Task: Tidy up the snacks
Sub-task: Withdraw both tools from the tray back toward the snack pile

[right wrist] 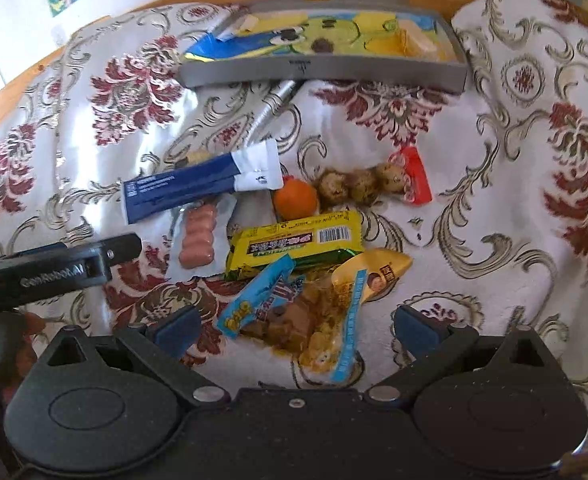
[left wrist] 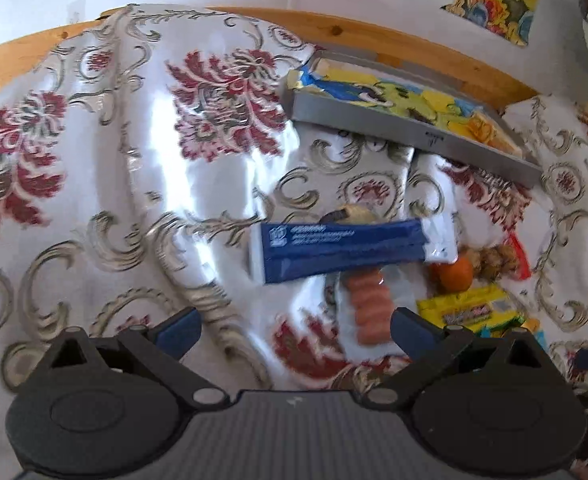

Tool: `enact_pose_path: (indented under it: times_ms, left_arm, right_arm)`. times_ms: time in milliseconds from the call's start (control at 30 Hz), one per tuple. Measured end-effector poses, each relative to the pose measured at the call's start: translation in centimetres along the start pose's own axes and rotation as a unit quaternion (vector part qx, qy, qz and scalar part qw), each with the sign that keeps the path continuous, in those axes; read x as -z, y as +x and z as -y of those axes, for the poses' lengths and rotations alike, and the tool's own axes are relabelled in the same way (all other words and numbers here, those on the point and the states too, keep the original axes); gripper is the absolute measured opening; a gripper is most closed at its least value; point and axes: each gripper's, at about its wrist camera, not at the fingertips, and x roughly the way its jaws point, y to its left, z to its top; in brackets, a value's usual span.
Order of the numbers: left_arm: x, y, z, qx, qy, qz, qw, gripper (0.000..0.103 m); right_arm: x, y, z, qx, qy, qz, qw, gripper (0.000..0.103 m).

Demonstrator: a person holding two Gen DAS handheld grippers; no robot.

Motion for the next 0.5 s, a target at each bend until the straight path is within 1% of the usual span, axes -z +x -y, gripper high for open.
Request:
enact_pose_path:
  times_ms: [133,267,300,367,433,500]
  left_arm:
    - [-0.5,1.0,0.8,0.031,0.009,0.015,0.9994,0.102]
    - [-0.7,2.4,2.0,0.063,0.027,0.010,0.9976,0.102]
    - [-0.7,2.7,2.2,0.066,0.029,0.005,0.9974,0.102]
    - [-0.8,2.9,2.5,0.077,0.029,-0.001,0.9966,0.102]
    - [-0.7,3.1,2.8,0.089,0.037,-0.005,0.9954,0.102]
    - [-0.5,3.4,3.0,0.090,0.043,-0.011,0.9949,0.102]
  right_arm:
    - [-0.1,2.0,-0.2,0.019,0.008,-0.017,1.000,0.102]
    - [0.0,3.5,-0.7,0.029,0.000,-0.032,0.999,0.101]
    - [0.1,3.9,-0.8,0.033,-0.003,-0.036,0.999,0.097]
    - [0.3,4.4,-1.1,0.050,-0.016,-0.041,0.998,0.094]
    - [0.4,4.4,-1.3,0.058,-0.022,-0.037,0.997,0.090]
    - [0.3,4.3,-1.3,0.060,-0.022,-0.033,0.997,0.079]
